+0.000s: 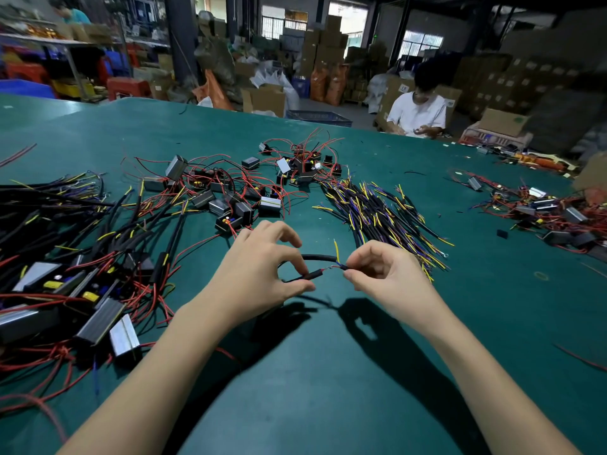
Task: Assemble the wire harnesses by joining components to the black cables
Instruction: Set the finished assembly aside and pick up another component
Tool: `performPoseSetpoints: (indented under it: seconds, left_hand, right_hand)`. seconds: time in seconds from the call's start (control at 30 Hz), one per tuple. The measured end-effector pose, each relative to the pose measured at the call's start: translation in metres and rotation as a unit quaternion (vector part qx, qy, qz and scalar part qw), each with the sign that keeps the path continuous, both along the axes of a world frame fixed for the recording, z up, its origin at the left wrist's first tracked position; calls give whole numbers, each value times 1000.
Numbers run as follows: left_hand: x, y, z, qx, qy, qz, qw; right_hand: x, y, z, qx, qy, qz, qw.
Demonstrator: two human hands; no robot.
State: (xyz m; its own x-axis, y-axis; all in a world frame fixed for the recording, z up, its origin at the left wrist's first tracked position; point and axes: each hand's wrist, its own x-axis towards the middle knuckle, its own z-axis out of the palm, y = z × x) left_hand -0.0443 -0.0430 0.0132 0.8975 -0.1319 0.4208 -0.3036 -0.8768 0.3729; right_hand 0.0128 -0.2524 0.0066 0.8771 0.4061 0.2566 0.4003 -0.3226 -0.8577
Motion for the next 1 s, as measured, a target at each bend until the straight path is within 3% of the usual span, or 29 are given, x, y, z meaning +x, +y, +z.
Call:
performPoseSetpoints:
  seconds: [0.27, 0.43, 0.6, 0.8, 1.0]
  left_hand:
    - [-2, -14, -2, -15, -84, -3, 996]
    - [-3, -22, -6, 34, -107, -3, 994]
    - [-4, -25, -5, 29, -116, -22, 993]
    - [-1, -22, -5, 93, -159, -66, 981]
    - [-2, -24, -6, 58, -156, -60, 984]
  right_hand:
    - [-1, 5, 5, 4, -3, 20, 1000]
    - [-2, 6, 3, -3, -13, 15, 1000]
    - [-2, 6, 8, -7, -30, 23, 999]
    - [-3, 5, 13, -91, -83, 51, 991]
    - [0, 8, 19, -116, -92, 70, 986]
